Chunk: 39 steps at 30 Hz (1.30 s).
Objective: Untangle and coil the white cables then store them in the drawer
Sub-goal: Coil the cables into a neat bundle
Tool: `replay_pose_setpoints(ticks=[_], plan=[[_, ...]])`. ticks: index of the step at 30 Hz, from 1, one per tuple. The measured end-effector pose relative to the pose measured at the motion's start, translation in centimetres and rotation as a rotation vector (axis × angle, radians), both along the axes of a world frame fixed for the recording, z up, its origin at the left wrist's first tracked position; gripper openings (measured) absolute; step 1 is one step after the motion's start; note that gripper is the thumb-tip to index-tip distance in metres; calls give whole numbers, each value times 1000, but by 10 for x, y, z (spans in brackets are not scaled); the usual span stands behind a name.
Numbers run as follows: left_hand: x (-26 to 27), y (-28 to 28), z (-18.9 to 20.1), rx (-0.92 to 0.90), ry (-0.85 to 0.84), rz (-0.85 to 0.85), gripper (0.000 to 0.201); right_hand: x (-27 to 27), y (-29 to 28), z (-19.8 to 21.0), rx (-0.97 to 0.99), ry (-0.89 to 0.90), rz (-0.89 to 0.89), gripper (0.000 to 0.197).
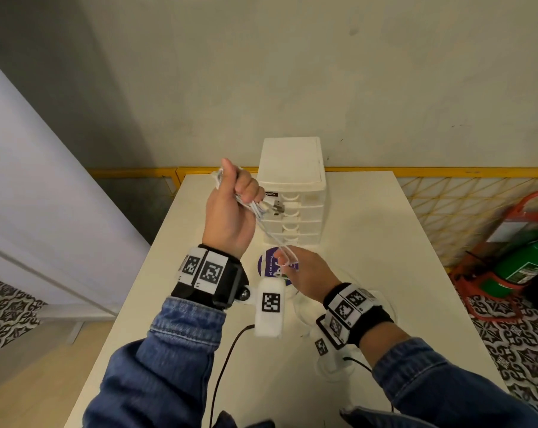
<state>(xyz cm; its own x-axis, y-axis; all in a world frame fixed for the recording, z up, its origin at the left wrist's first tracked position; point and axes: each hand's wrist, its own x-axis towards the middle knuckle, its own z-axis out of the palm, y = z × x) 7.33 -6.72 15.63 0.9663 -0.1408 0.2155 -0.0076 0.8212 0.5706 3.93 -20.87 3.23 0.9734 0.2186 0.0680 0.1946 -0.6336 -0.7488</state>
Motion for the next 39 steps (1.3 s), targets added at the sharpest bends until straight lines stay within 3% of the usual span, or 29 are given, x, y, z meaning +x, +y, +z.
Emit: replay_pose_setpoints(ticks=[3, 7, 9, 12, 16, 18, 21, 25, 27, 31, 34, 39], plan=[[5, 3, -1, 256, 0, 269, 35, -2, 1, 5, 56, 137, 52, 13], [14, 17, -11, 655, -92, 499, 25, -6, -7, 19, 71, 194, 127, 2], [17, 20, -21, 881, -148, 560, 21, -6, -10, 27, 88, 185, 151, 17], [19, 21, -40, 1302, -288, 544, 22, -6, -13, 35, 66, 146, 155, 26], [19, 22, -57, 1922, -374, 250, 32, -1, -25, 44, -19, -26, 183, 11], [16, 21, -61, 1953, -375, 108, 31, 4, -35, 45, -45, -85, 147, 3], [9, 16, -65, 1804, -239, -84, 43, 9, -45, 40, -71, -137, 103, 5], [-2, 12, -61, 1743, -250, -398, 81, 9, -51, 38, -46, -195, 58, 4], [-5, 10, -59, 1753, -271, -476, 68, 10, -51, 38, -40, -205, 49, 4], [-8, 10, -55, 1684, -241, -410, 27, 12, -52, 39, -8, -202, 26, 13], [-8, 15, -52, 1589, -241, -392, 39, 12, -57, 38, 58, -186, -8, 35], [-7, 31, -48, 1505, -168, -226, 55, 12, -66, 32, 195, -154, -86, 41]])
